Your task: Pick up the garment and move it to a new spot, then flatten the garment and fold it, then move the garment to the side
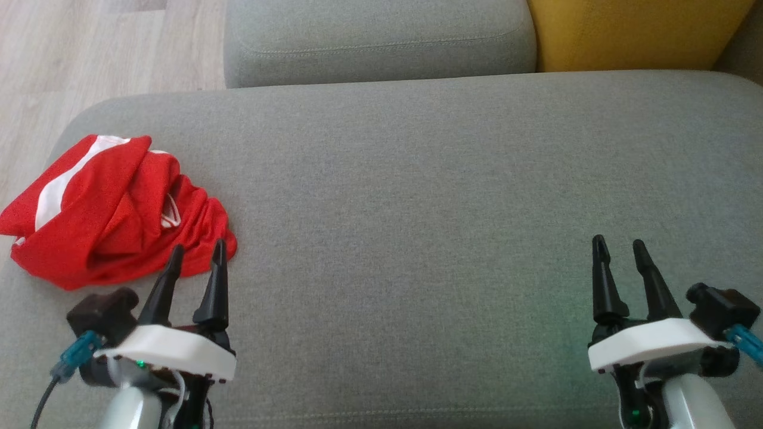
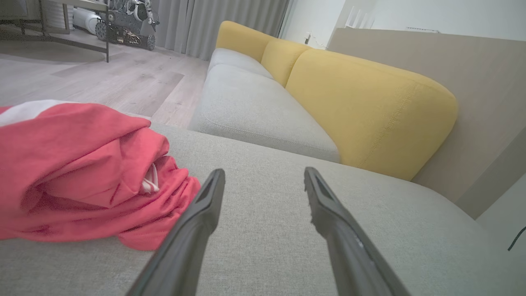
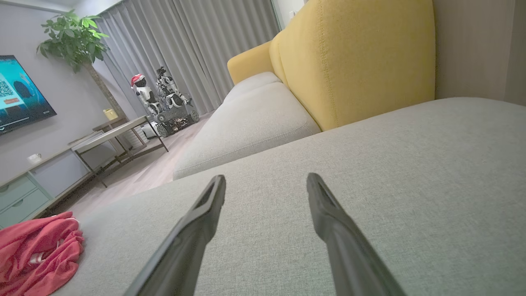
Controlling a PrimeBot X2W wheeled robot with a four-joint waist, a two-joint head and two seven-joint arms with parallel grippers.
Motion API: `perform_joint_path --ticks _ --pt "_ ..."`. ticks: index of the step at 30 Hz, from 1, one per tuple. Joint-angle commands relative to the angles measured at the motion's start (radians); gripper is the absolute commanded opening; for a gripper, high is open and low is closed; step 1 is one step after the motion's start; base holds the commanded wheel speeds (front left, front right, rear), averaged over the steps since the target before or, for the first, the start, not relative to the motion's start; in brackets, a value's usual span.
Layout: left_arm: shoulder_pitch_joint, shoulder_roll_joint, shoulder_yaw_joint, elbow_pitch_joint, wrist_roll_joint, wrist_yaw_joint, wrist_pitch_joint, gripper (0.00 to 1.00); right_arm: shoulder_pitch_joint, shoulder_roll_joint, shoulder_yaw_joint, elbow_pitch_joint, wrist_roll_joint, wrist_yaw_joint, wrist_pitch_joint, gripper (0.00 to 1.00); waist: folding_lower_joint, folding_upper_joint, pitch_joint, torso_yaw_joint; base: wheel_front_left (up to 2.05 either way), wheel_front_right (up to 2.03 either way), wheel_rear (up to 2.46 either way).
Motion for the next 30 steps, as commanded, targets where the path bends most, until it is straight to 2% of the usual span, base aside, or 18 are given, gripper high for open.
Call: perform_joint_path --ticks 1,21,30 --pt "-0.033 0.025 0.018 -0.033 0.038 0.005 -0.019 1.00 -0.034 -0.003 0.019 -0.031 -0.043 0.006 -0.016 1.00 0.0000 0.0000 -0.001 0.000 0.00 0.00 0.00" --pt "-0.018 0.024 0.011 0.041 0.241 0.013 -0.077 1.00 -0.011 0.004 0.023 -0.036 -0.270 0.007 -0.048 1.00 0.0000 0.0000 -0.014 0.000 0.00 0.00 0.00" --pt "-0.019 0.011 0.029 0.061 0.312 0.000 -0.103 1.00 -0.006 0.004 0.027 -0.038 -0.297 0.008 -0.054 1.00 0.0000 0.0000 -0.013 -0.003 0.00 0.00 0.00"
